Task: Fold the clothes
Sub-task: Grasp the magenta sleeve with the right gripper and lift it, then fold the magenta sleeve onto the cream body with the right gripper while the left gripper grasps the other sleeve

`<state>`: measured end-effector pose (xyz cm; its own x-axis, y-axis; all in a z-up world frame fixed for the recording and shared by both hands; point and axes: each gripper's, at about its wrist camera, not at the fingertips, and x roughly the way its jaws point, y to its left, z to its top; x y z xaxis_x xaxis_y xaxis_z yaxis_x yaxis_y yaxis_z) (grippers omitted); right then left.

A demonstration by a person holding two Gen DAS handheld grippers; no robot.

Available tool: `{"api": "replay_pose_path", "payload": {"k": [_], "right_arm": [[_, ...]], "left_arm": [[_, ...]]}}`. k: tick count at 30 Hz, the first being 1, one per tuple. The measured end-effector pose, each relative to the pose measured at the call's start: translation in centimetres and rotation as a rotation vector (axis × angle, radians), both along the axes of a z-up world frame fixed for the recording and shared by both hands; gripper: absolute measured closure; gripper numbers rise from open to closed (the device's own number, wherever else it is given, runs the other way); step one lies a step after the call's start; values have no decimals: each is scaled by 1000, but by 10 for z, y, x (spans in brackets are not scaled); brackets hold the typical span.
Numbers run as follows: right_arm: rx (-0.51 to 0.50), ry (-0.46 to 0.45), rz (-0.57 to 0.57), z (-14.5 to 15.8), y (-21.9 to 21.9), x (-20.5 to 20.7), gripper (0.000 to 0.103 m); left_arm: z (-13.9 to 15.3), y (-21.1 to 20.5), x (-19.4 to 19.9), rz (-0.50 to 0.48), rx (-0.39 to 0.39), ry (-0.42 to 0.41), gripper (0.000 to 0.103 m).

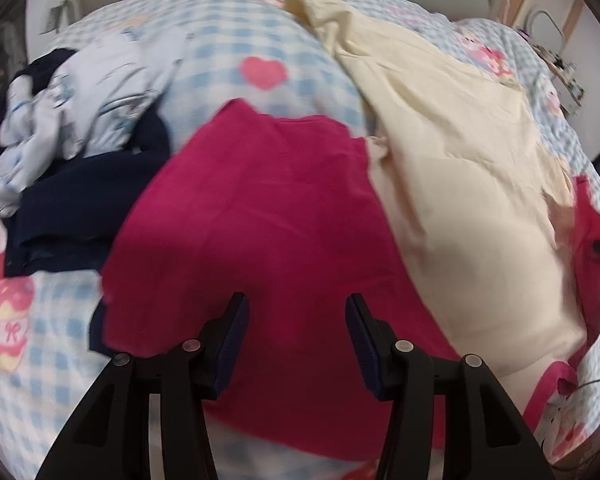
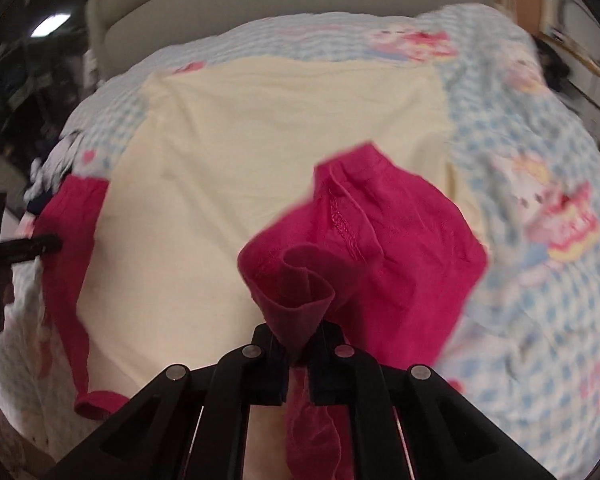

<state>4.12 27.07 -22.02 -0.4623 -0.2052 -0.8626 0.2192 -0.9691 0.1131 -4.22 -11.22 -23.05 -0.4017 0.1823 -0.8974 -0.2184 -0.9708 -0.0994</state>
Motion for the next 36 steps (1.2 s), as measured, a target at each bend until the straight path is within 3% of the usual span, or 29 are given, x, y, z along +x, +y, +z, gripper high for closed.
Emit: {"api": "replay_pose_path", "payload": {"k": [2,5,11,13,15,16,17,19,22,24,26,28,32,33,34,36], "right_arm": [[51,-19,106,-13,-36,3,99],[67,-76,150,-33,-57,-1,97],[-17,-26,67,-20,-40,-10,96],[-112,-18,39,-11,-30,-8,94],[-251,-43,49,-4,-25,-11,75],[-291,-55,69,-3,-27,-11,56],[-329,-67,90,-2,-30,-12,44],[-301,-67,154,-3,-45,-12,40],[-157,-61,179,-10,-64,-14,40],[-152,-36,176,-2,-63,-8,40],[-226,32,172,16,-55,1,40],[-265,64,188,31,-49,5,29],[45,9,49,0,-46,-8,32],[48,-27,-11,-8,-35,-10,39],[48,-62,-70,-15,-24,-11,60],[-9,-69,-161,-19,-7,-12,65]], "left_arm": [[3,-5,2,35,-23,26,56],[10,-10,5,81,-58,79,56],[17,-13,7,148,-67,142,56],[22,-25,11,167,-66,153,56],[32,-73,24,187,-64,150,56],[34,-89,27,201,-65,137,56],[32,-99,29,217,-66,114,56],[29,-117,32,249,-69,69,56],[23,-129,32,269,-102,28,56],[19,-128,29,264,-105,4,56],[12,-128,25,260,-81,-34,56],[6,-129,22,261,-41,-62,56],[6,-129,18,249,59,-76,56],[7,-130,18,250,69,-71,56],[8,-131,17,251,80,-66,56],[9,-134,16,265,97,-61,56]]}}
